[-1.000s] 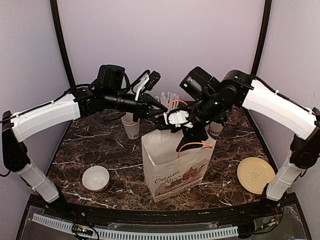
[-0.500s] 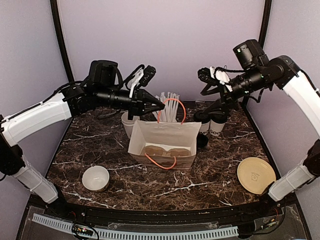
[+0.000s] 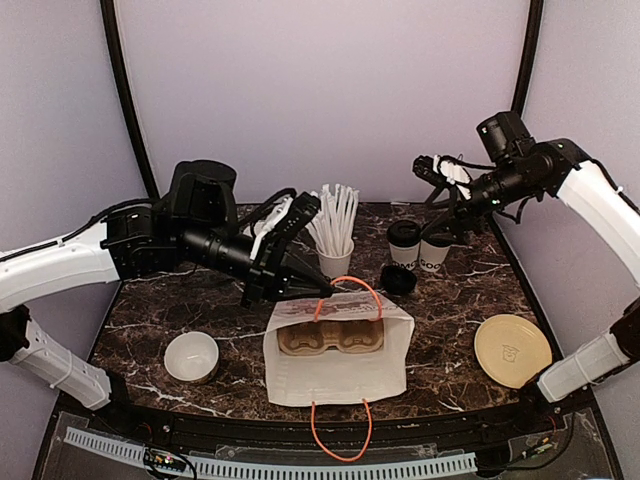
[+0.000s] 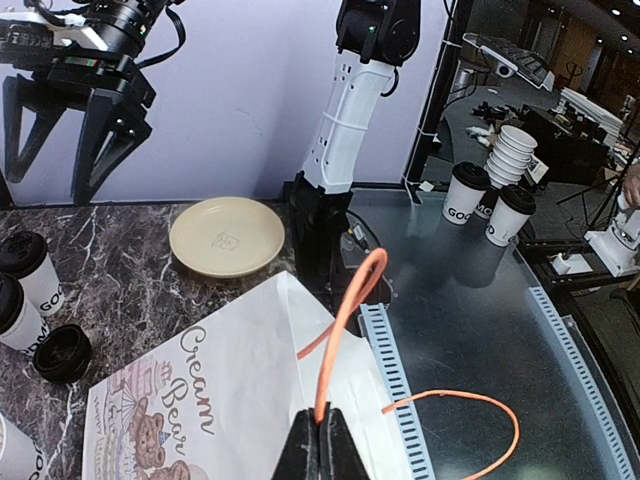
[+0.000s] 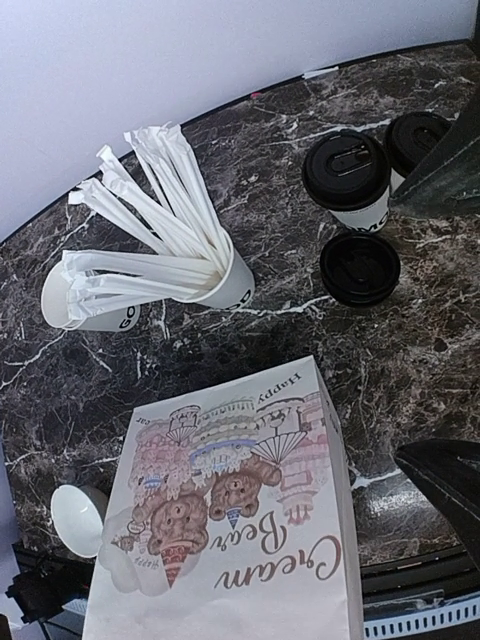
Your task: Pack the takeout coffee
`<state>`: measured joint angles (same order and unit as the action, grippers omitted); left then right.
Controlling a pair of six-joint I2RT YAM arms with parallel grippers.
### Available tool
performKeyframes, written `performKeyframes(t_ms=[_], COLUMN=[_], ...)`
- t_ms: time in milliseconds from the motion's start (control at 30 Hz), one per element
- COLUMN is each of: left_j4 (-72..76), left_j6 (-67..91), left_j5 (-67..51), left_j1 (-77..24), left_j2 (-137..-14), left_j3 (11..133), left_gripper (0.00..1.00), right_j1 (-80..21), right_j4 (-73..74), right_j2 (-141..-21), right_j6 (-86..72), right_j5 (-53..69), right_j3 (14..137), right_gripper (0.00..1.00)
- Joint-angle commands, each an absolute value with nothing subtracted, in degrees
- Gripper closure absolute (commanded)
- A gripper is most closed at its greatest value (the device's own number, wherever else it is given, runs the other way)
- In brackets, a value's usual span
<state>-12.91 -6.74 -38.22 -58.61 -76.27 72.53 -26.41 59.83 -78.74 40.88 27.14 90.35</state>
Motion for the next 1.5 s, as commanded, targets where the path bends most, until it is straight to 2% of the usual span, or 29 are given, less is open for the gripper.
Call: performKeyframes(t_ms=[0, 167, 533, 667, 767, 900, 1067, 1133, 1167, 1200, 1233, 1300, 1367, 1467], left_j4=[-12.0, -13.2, -17.2, -18.8, -19.8, -19.6, -17.7, -16.6, -16.4, -16.3, -16.3, -16.7, -17.3, -17.9], left_j6=[-6.1, -7.7, -12.7, -13.0, -11.7, -10.4, -9.1, -8.6, -8.1, -8.0, -7.8, -7.8, -8.1, -8.5], left_j5=[-39.7, -40.5, -32.8, -23.7, -22.3, -21.7, -17.6, -15.6, -14.7, -14.3, -13.8, -13.7, -14.7, -16.5], left_j1=[-59.3, -59.6, -59.6, -58.1, -54.7, -49.8, -47.9, -47.5, -47.4, -47.2, -47.0, -46.6, -46.4, -46.3], left_j2=[-74.2, -74.9, -77.4, -79.6, -82.0, -85.2, -87.9, -88.3, -88.5, -88.8, -89.1, -89.5, -89.6, -89.7], left_j3=[70.8, 72.3, 79.0, 82.1, 84.4, 86.5, 87.7, 87.9, 88.2, 88.5, 89.1, 89.9, 90.7, 91.5], left_gripper=[1.00, 1.00, 1.00, 1.00, 1.00, 1.00, 1.00, 0.93, 0.83, 0.78, 0.67, 0.55, 0.47, 0.42], right_j1=[-25.1, -23.1, -19.4, -19.4, -19.9, -24.6, -35.1, -37.7, -38.7, -39.6, -40.4, -41.8, -43.5, -46.2], right_j4=[56.1, 54.6, 52.2, 56.7, 60.8, 67.2, 68.6, 67.8, 67.6, 67.5, 67.0, 66.9, 67.8, 68.1], right_j2=[-78.6, -79.8, -81.3, -80.7, -79.9, -80.0, -80.3, -81.3, -82.2, -82.9, -83.6, -84.9, -85.7, -85.7], right_j6=[38.9, 36.8, 31.9, 35.4, 39.5, 44.1, 46.2, 46.0, 45.8, 45.7, 45.1, 44.9, 45.2, 45.6], right_j5=[27.4, 25.5, 24.5, 32.7, 39.2, 41.9, 37.0, 36.3, 36.5, 36.8, 37.1, 37.8, 38.3, 37.2], right_j3=[89.1, 88.8, 88.7, 91.5, 93.4, 96.6, 95.6, 95.6, 96.0, 96.7, 97.4, 98.9, 100.4, 100.9], right_gripper=[0.24, 0.24, 0.24, 0.25, 0.25, 0.25, 0.22, 0.21, 0.20, 0.20, 0.20, 0.20, 0.20, 0.19])
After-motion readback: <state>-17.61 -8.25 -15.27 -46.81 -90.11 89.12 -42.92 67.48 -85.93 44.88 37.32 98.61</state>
